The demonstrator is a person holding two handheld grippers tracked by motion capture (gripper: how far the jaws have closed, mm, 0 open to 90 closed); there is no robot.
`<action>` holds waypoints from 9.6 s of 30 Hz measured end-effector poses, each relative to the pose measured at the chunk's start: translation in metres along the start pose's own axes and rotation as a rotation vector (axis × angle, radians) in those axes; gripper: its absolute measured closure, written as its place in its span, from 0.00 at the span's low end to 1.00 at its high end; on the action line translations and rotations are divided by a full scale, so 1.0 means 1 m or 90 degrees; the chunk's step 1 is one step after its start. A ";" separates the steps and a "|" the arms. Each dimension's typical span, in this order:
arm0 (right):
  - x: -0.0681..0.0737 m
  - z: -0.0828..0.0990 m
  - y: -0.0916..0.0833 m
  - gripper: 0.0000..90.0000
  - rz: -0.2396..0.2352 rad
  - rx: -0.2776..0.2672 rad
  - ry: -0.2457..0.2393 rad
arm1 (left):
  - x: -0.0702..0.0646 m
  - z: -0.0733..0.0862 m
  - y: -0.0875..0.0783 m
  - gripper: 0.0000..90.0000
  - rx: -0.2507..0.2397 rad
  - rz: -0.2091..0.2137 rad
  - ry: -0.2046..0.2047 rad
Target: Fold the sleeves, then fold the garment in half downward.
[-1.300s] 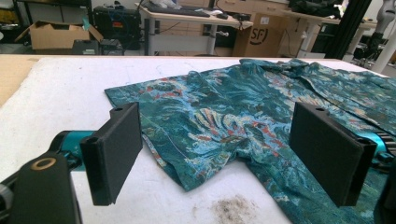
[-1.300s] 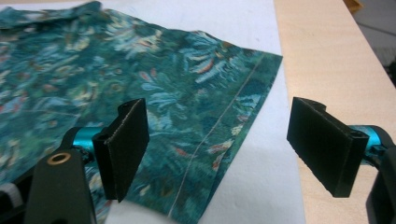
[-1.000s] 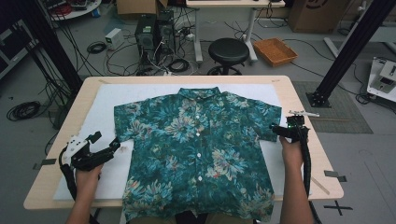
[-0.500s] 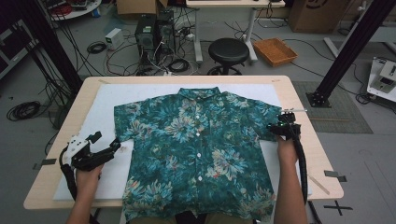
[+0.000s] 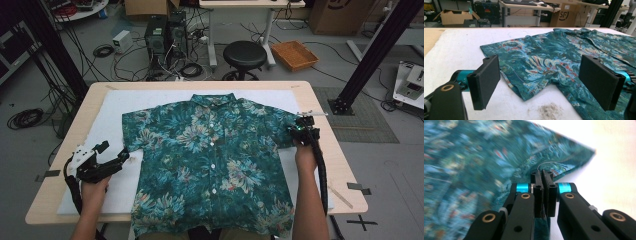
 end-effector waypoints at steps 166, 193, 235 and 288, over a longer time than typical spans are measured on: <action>0.022 0.064 -0.069 0.21 -0.076 -0.220 -0.043 | -0.106 -0.040 0.151 0.61 0.195 0.000 0.102; 0.020 0.067 -0.071 0.21 -0.084 -0.210 -0.047 | -0.046 -0.024 0.129 0.29 0.198 -0.056 0.015; 0.040 0.056 -0.064 0.21 -0.136 -0.196 -0.086 | -0.047 -0.064 0.109 0.29 0.145 0.002 0.023; 0.073 -0.027 -0.023 0.21 -0.176 -0.087 -0.146 | -0.011 -0.029 0.238 0.66 0.299 -0.075 0.057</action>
Point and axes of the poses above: each handheld gripper's, and its own axes: y roughly forward along the jaws, z roughly out of its underside, x roughly to its left, the point moved 4 cm from there along y, roughly forward along the jaws, and after that the axes turned 12 degrees about -y, right-handed, at the moved point
